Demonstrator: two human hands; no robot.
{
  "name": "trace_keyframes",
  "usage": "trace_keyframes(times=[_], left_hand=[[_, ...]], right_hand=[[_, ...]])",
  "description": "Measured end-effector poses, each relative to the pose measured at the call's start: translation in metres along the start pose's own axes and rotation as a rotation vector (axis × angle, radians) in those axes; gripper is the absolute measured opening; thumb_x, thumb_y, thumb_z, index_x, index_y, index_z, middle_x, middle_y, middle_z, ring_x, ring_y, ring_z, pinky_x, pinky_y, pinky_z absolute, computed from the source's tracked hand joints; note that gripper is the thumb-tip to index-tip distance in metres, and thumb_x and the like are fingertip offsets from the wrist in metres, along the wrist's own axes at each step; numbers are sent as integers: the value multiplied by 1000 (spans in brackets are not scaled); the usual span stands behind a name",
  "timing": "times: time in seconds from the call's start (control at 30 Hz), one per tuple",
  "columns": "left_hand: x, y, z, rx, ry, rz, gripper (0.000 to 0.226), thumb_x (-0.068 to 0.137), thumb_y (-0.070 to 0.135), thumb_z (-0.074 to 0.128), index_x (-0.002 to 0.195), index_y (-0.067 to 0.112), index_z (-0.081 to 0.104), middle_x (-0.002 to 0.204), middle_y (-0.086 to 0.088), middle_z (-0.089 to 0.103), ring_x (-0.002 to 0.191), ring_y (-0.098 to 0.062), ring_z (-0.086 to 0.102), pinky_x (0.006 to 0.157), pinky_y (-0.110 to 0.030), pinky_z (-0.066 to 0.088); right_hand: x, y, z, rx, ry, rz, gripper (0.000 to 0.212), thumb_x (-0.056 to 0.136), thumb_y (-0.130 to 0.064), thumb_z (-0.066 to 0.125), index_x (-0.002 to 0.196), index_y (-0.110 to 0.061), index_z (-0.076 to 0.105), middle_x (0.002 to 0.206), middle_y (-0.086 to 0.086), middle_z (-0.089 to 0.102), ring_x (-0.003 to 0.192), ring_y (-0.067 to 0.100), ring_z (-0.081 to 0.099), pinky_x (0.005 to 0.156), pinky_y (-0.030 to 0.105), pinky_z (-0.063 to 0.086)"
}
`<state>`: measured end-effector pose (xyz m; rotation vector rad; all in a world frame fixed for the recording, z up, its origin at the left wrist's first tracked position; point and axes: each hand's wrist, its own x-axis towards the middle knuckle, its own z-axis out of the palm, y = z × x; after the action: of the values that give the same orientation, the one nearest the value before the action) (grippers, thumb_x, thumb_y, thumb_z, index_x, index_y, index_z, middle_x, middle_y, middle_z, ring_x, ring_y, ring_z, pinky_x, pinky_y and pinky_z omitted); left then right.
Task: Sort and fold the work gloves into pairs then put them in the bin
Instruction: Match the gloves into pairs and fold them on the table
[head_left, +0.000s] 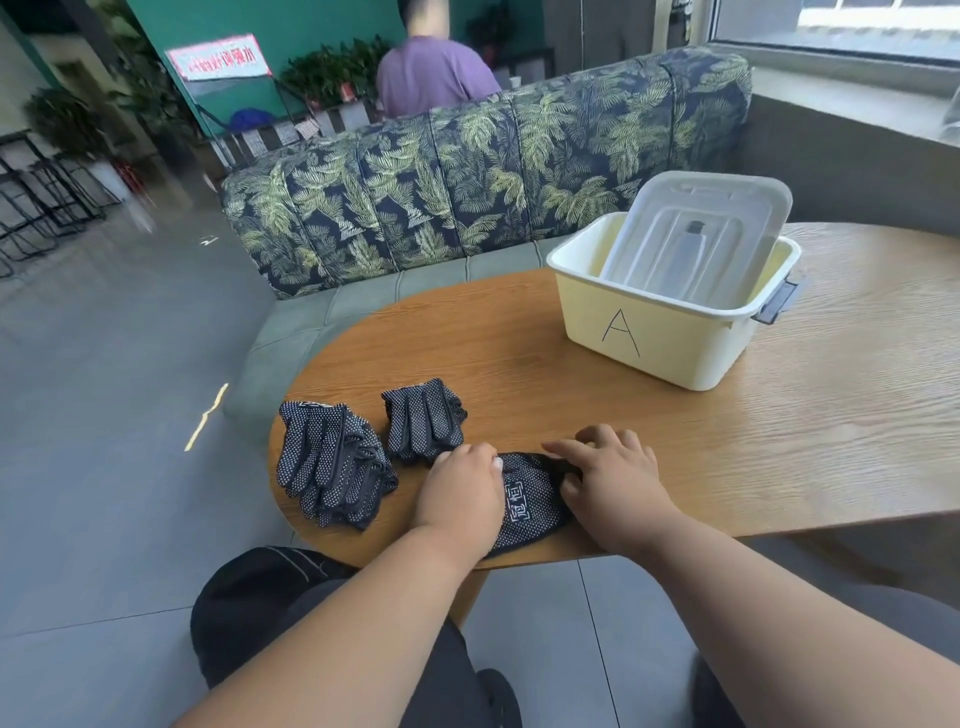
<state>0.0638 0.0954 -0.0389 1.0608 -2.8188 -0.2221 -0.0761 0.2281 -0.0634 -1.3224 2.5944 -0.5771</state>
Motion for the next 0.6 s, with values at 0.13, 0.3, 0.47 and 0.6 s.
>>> trace_keyframes(times=[0.13,0.3,0.47,0.6], left_hand=[[12,7,-1,43,-32,-85,35,100,12,48,133,19,57,127,-4,60,116,-25,55,98,-35,47],[20,16,-5,103,-56,-140,30,98,21,54,125,13,64,125,-8,58,117,-27,55,101,-35,47],[18,12,-6,-120,12,-228,20,87,34,61,92,18,71,104,-3,64,96,-24,62,84,-33,52],[12,10,-1,-632,18,-365,18,83,35,68,75,20,62,71,6,65,67,-16,59,60,-28,43]], right_hand=[[-1,-1,2,12,-7,-54,56,89,-35,36,134,-60,58,139,-7,52,119,27,43,102,42,34],[2,1,3,-5,-12,-24,59,85,-44,27,129,-61,63,134,-13,54,117,24,42,103,41,36],[2,-1,2,-5,-4,-1,61,84,-46,26,130,-61,63,135,-14,55,120,24,43,105,42,36],[1,-2,2,3,5,6,76,74,-54,13,130,-60,62,136,-15,55,121,24,43,105,42,36]])
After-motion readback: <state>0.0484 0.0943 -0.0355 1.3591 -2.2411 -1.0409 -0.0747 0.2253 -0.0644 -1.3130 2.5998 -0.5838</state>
